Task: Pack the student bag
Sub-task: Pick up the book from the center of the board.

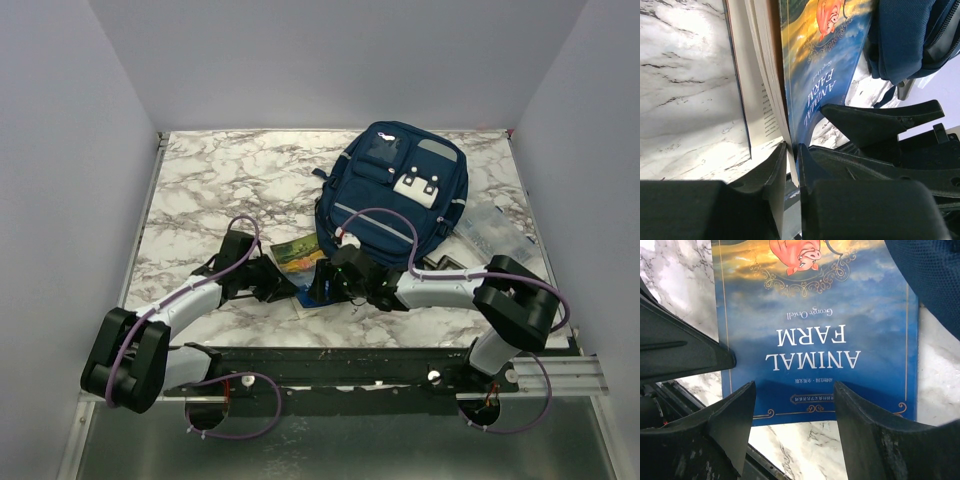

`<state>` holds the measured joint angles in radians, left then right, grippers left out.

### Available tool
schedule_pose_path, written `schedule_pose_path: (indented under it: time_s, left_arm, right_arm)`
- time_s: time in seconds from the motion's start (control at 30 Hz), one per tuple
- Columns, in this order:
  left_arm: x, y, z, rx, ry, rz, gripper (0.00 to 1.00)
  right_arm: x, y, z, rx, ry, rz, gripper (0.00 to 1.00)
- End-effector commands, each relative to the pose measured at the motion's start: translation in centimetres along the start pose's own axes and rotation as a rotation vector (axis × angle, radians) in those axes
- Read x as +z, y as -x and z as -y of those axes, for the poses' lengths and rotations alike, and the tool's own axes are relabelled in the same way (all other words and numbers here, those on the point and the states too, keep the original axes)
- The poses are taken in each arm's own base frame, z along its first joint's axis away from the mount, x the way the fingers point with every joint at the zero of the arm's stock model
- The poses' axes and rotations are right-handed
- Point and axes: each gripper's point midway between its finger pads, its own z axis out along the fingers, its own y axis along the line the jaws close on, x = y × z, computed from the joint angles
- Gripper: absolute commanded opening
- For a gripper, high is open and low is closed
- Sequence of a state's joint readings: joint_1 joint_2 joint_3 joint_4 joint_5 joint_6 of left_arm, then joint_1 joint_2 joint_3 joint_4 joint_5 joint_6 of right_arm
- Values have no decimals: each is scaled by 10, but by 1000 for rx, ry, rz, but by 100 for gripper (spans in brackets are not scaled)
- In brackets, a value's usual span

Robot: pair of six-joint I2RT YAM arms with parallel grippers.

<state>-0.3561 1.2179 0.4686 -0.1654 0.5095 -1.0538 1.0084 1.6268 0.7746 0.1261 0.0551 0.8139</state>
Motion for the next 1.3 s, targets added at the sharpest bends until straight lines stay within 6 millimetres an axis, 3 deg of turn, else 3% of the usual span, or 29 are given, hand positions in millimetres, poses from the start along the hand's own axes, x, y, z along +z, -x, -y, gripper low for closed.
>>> schedule_pose_path:
  time_s: [0.0,0.07,0.2,0.27,0.47,0.63,0.77,1.0,1.13,1.27]
  left_arm:
    - [1,6,14,67,-63,32,10]
    - [2,6,13,71,-59,31,0]
    - [1,4,14,59,-60,18,0]
    - [-2,2,18,54,-73,14,0]
    - [-16,-5,35,32,-132,-5,0]
    - [-25,-13,41,19,-164,-27,0]
    - [-33,-16,44,20,-182,-25,0]
    - [-49,-18,55,13,-239,-12,0]
    - [-51,-21,58,7,-253,-28,0]
    - [-52,-26,54,6,-258,-40,0]
  right_arm:
    - [-10,-24,12,26,-33,-89,67]
    - [-16,-21,13,48,-53,-76,68]
    - [-39,-10,15,138,-51,-36,73]
    - [-50,-5,20,213,-50,-13,81]
    - [-75,9,29,423,83,94,90]
    - [-70,16,51,475,92,71,91]
    - [-59,11,54,485,137,22,91]
    - [-48,-9,39,528,255,-95,90]
    - [-47,-7,22,567,369,-120,86]
    - [-51,3,10,638,473,-86,69]
